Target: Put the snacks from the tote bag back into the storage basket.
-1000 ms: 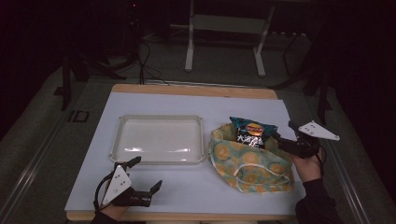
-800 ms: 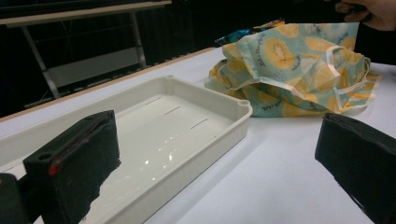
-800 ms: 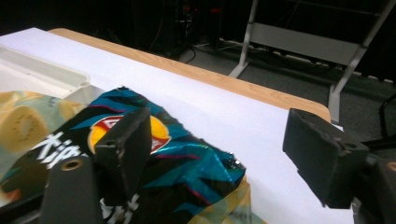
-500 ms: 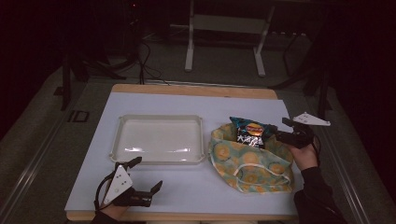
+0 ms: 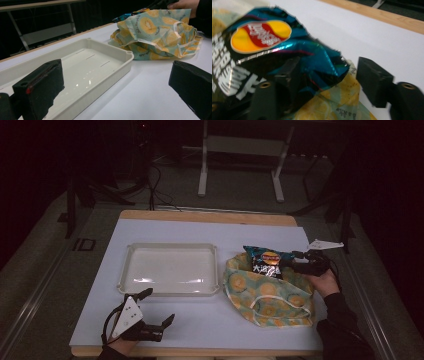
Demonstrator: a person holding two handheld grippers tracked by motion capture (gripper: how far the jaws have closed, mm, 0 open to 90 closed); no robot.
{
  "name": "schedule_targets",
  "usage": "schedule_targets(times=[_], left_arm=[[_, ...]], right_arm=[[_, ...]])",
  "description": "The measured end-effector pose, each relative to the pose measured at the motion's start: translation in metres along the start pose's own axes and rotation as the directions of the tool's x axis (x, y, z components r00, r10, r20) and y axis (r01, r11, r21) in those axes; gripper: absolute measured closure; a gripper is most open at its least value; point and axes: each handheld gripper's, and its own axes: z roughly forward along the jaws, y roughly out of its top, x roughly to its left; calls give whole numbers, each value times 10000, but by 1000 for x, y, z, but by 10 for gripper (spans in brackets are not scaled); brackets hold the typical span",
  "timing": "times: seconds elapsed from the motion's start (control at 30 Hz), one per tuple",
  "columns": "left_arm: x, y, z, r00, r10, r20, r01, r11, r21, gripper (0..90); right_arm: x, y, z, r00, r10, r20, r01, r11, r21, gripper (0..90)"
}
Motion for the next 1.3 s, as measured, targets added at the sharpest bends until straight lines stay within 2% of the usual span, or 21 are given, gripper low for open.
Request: schedule_targets(times=[0.03, 0.1, 0.2, 0.27, 0.3, 0.33, 0.37, 0.4, 0.43, 0.5, 0.53, 0.67, 0.77, 1.17, 1.3], left_arm=[[0, 0, 0, 10000, 6, 7, -6, 10000, 8, 2], [0, 0, 0, 10000, 11, 17, -11, 10000, 21, 2], [0, 0, 0, 10000, 37, 34, -37, 10000, 28, 2], [0, 0, 0, 10000, 36, 48, -37, 10000, 27, 2], [0, 0, 0, 10000, 29, 52, -29, 10000, 23, 2], [0, 0, 1, 10000, 31, 57, -31, 10000, 23, 2], [0, 0, 1, 10000, 37, 57, -37, 10000, 27, 2], [0, 0, 1, 10000, 42, 57, -42, 10000, 36, 2], [0, 0, 1, 10000, 38, 56, -39, 10000, 32, 2], [0, 0, 0, 10000, 38, 52, -38, 10000, 10, 2], [0, 0, 0, 10000, 39, 45, -39, 10000, 2, 2], [0, 0, 0, 10000, 58, -17, -58, 10000, -33, 2], [0, 0, 0, 10000, 90, -43, -90, 10000, -18, 2], [0, 0, 0, 9999, 97, -115, -97, 9999, -38, 2], [0, 0, 0, 9999, 101, -132, -102, 9999, -28, 2]], right_arm=[[0, 0, 1, 9999, -136, 1, 136, 9999, 70, 402], [-1, 1, 3, 9993, -69, -380, 73, 9999, 93, 454], [-2, 3, 4, 9981, -62, -614, 66, 10000, 65, 523], [-3, 5, 5, 9974, -90, -713, 93, 9999, 39, 638], [-3, 6, 5, 9977, -63, -673, 68, 10000, 65, 662], [-4, 6, 6, 9968, -27, -799, 33, 10000, 70, 734], [-4, 7, 6, 9959, 20, -906, -9, 9999, 119, 766], [-3, 8, 7, 9964, -45, -846, 56, 9999, 135, 787], [-3, 8, 7, 9956, -55, -931, 72, 9998, 182, 855], [-1, 10, 8, 9968, -185, -782, 206, 9995, 254, 893], [0, 10, 8, 9966, -136, -810, 161, 9994, 303, 898], [6, 13, 6, 9996, -224, -184, 229, 9994, 240, 900], [9, 15, 3, 9998, -211, -57, 211, 9997, 120, 900], [21, 26, -14, 9991, -417, -98, 411, 9975, -581, 900], [25, 31, -20, 9984, -504, -272, 480, 9953, -838, 900]])
